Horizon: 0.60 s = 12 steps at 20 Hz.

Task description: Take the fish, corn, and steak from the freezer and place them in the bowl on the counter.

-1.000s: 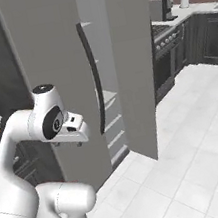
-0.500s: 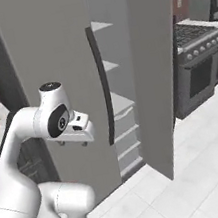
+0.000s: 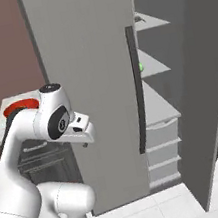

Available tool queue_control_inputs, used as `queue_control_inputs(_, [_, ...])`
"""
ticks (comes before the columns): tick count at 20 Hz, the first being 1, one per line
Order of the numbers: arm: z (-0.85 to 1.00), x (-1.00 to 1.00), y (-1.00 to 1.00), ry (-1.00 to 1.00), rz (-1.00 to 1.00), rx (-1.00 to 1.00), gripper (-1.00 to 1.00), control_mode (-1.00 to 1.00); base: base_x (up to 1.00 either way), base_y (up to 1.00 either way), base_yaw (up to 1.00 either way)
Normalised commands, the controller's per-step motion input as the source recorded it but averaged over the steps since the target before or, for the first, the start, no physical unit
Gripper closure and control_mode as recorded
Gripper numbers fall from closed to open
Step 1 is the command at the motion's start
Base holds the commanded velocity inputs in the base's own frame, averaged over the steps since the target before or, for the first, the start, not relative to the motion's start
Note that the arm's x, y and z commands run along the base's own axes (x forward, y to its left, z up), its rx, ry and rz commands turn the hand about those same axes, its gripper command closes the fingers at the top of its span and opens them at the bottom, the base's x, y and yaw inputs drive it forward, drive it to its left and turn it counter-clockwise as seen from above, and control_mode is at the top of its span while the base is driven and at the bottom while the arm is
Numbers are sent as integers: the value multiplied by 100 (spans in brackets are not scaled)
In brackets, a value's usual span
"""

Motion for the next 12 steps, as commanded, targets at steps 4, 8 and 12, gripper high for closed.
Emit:
queue_control_inputs(4, [0,0,0,0,0,0,-100,100,22,-63,52])
queue_control_inputs(8, [0,0,0,0,0,0,-100,100,6,-48,26])
queue_control_inputs(12, [0,0,0,0,0,0,-100,100,-4,-58,18])
